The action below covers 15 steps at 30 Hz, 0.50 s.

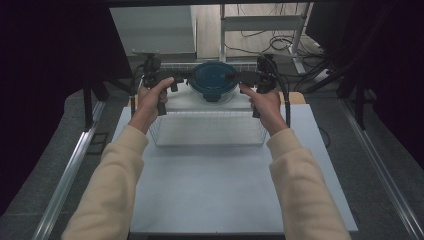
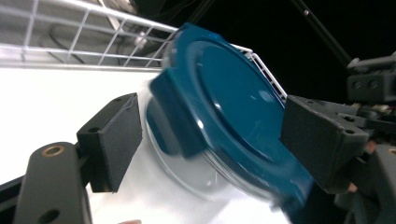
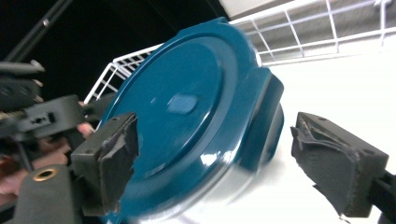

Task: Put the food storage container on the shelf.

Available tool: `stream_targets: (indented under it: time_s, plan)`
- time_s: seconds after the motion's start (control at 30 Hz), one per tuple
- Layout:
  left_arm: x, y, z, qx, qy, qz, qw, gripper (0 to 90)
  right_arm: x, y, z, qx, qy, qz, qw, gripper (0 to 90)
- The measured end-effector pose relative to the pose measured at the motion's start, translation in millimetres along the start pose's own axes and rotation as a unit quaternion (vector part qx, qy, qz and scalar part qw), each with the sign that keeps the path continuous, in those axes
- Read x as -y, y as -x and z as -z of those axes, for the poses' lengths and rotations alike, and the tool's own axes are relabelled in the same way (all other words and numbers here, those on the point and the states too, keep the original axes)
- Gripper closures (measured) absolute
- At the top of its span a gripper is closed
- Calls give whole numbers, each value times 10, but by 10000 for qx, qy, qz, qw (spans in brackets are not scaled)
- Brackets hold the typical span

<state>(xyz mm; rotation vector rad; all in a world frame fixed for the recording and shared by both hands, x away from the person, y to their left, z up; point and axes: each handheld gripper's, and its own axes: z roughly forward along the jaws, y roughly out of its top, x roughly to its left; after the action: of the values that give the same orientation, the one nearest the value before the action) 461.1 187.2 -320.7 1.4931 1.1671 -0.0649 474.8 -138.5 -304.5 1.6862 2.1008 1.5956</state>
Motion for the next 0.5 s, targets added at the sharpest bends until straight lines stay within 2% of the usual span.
stream_targets:
  time_s: [0.07,0.17,0.2,0.23,0.27,0.37,0.47,0.5]
  plan:
    - [62,89,131,-59,45,-240,9997,198,59,-70,125,94,72,366,9993,119]
    - [197,214,326,-148,71,-645,9978,198,190,-121,305,27,158,882,9960,119]
    - [291,267,427,-172,48,-817,9965,198,241,-136,370,42,146,1051,9943,119]
    - [341,289,475,-193,38,-897,9958,198,326,-158,467,102,114,1293,9915,119]
    - [411,312,537,-218,15,-991,9948,198,376,-166,515,116,127,1417,9898,119]
    - [645,355,707,-225,3,-1120,9935,199,599,-165,711,92,262,1805,9832,130]
    - [908,387,851,-238,3,-1241,9920,200,822,-124,872,55,315,2019,9789,134]
    - [977,391,882,-237,-10,-1292,9913,201,1003,-89,979,79,325,2168,9757,138]
